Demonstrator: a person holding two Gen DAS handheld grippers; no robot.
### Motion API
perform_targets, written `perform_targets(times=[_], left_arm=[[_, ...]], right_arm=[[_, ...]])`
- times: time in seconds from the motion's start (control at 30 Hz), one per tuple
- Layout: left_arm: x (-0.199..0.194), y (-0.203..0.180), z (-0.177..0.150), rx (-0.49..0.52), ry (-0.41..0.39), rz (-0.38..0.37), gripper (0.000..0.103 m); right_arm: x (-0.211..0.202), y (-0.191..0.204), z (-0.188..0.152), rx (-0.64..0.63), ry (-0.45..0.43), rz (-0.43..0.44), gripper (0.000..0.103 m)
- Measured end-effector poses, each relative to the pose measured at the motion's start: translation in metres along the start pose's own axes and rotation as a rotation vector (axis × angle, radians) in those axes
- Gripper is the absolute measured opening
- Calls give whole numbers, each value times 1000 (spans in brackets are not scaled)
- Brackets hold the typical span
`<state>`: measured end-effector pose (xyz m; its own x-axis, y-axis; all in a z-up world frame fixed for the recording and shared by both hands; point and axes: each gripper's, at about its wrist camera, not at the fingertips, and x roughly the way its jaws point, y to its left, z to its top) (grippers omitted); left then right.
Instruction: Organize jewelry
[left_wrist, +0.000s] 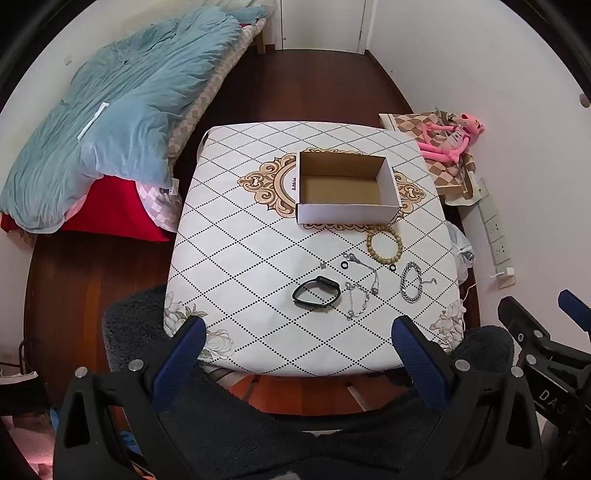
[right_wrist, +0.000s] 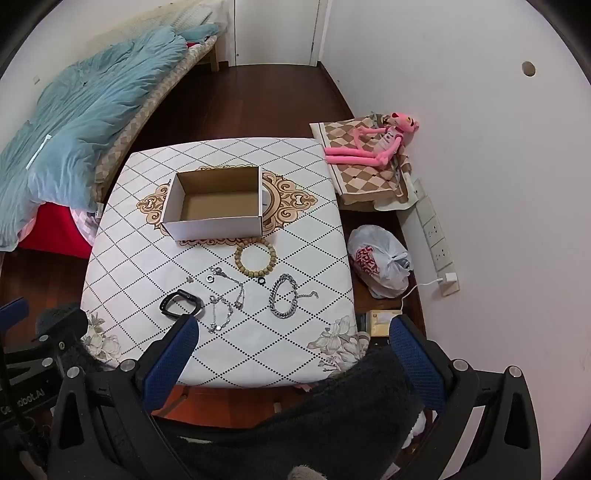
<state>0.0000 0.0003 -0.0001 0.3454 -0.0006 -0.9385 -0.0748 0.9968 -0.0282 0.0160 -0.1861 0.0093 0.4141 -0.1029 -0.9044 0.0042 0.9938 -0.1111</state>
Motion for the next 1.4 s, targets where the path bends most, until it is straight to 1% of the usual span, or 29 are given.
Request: perform_targets(times=[0.27,0.3,0.6,0.63,0.9,0.93,1.0,1.07,1.4], left_arm=[[1,-1,1,7,-2,3,102],[-5,-2,5,8,-5,7,102],[-10,-1,11,3,-11,7,102],[-10,-6,5,16,-10,15,102],[-15,-8,11,14,-17,13,102],[-16,-8,4,24,-21,14,102],[-17,-9,4,24,-23,15,102],[-18,-10,5,24,-24,14,102],[-18,-6,3,22,-24,13,102]], right_arm=[[1,-1,0,1,7,10,103],[1,-1,0,0,8,10,103],[0,-3,0,1,9,9,103],[0,-2,1,-1,10,7,103],[-3,-2,0,3,6,9,103],[-3,-2,0,3,5,9,103],[-3,-3,0,5,4,11,103],[-13,-10,2,9,2,12,103],[-13,-5,2,6,4,15,103]])
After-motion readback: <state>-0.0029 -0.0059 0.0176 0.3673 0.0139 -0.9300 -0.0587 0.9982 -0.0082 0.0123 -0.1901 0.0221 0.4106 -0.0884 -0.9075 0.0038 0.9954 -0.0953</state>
